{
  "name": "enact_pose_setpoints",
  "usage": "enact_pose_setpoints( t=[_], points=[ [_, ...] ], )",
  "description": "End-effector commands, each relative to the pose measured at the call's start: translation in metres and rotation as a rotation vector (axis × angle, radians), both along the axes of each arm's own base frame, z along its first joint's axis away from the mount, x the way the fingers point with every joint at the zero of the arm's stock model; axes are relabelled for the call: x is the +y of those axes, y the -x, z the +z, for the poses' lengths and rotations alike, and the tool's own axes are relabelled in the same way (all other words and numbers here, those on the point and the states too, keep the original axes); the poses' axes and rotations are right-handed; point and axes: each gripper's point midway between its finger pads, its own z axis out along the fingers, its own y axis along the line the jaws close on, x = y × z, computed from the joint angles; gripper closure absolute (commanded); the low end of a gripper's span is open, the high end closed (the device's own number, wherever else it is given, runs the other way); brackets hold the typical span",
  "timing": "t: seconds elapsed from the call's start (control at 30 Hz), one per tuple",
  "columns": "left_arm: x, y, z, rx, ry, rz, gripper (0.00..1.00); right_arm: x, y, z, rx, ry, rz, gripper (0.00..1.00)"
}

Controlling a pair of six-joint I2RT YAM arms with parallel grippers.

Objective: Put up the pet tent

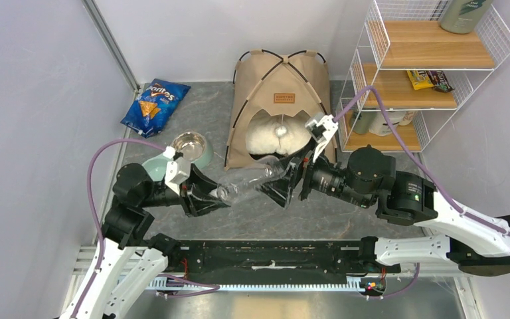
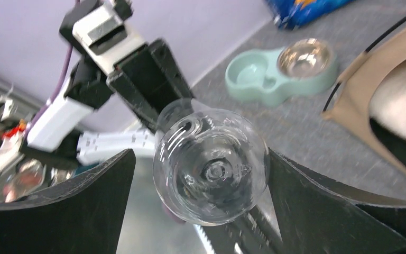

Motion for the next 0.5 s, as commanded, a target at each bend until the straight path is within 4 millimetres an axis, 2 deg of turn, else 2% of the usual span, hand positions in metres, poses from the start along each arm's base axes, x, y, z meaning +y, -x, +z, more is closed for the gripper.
enact_pose_setpoints(
  t=[0.0,0.17,0.37,0.47],
  points=[
    [0.000,-0.024,0.045,0.003,0.156,0.161,0.98,0.002,-0.037,0.047,-0.154,-0.164,-0.180,0.03],
    [0.003,-0.023,0.051,-0.029,0.165,0.184,0.98,0.018,-0.047,0.052,-0.199,-0.166,-0.204,0.03],
    [0.005,-0.020,0.045,-0.030,0.152,0.183,0.98,0.016,-0.055,0.067,-0.212,-0.244,-0.258,0.03],
    [0.006,-0.022,0.045,-0.036,0.159,0.200,0.98,0.019,-0.056,0.068,-0.179,-0.278,-0.264,0.03]
  ],
)
